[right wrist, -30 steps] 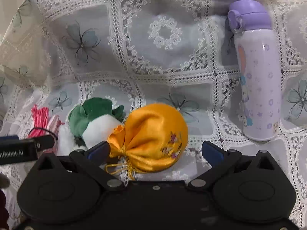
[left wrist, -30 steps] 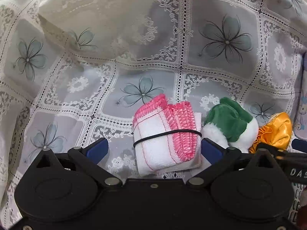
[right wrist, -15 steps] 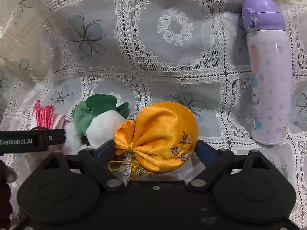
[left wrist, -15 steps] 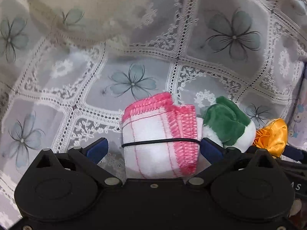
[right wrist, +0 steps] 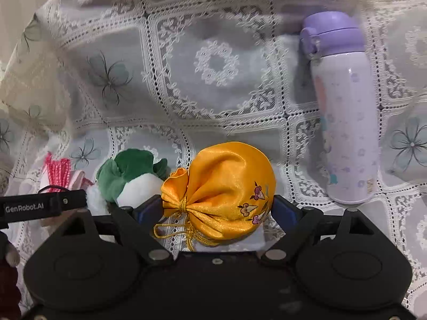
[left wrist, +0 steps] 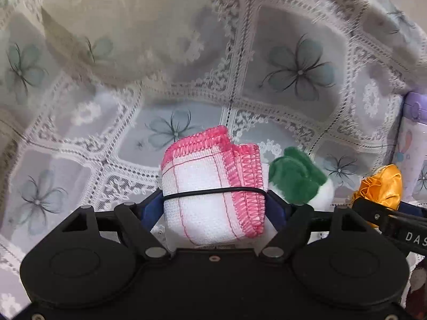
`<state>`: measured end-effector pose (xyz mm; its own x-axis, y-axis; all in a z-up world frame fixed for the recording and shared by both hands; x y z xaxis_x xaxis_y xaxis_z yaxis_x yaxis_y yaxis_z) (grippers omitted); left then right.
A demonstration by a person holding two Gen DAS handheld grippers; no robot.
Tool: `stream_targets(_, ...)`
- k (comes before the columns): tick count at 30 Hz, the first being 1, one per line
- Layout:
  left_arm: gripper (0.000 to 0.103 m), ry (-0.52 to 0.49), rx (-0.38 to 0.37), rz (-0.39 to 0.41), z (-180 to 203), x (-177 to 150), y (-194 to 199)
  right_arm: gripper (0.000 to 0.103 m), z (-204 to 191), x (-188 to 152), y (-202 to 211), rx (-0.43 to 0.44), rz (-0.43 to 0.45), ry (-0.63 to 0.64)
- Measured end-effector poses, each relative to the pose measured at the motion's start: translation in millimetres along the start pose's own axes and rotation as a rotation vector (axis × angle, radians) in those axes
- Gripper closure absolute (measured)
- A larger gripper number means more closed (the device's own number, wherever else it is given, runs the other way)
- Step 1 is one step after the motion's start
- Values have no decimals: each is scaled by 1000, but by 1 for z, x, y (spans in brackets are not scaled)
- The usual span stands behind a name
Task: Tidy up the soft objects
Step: 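Lift the cloth bundle with the left tool while the right tool grasps the yellow satin pouch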
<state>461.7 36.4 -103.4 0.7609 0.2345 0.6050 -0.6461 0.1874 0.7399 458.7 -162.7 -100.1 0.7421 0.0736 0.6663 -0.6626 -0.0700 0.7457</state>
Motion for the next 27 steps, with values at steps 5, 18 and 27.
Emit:
stream_targets(5,29,-35,15,58,6,2,29,16,4,-1,12,-3,10,-7)
stream_targets(18,28,-106,-8,137,22,-31,127,16,9,-14,89,17,79,-16)
stream_targets(27,28,-137,-14,179,33,-81,200,16,9,-62,174,64,118,-44)
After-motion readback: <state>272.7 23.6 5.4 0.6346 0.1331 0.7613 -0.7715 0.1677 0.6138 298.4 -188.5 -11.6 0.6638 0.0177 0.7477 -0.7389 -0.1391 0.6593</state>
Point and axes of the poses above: each gripper's, at about its wrist camera, not at the fingertips, and y roughly against the way its jaws point, z to its right, x to its top, the point moved 6 cm from there along -y, roughly the way its jaws point, and after that the axes turned 8 degrees about y, right-handed, at the moved point
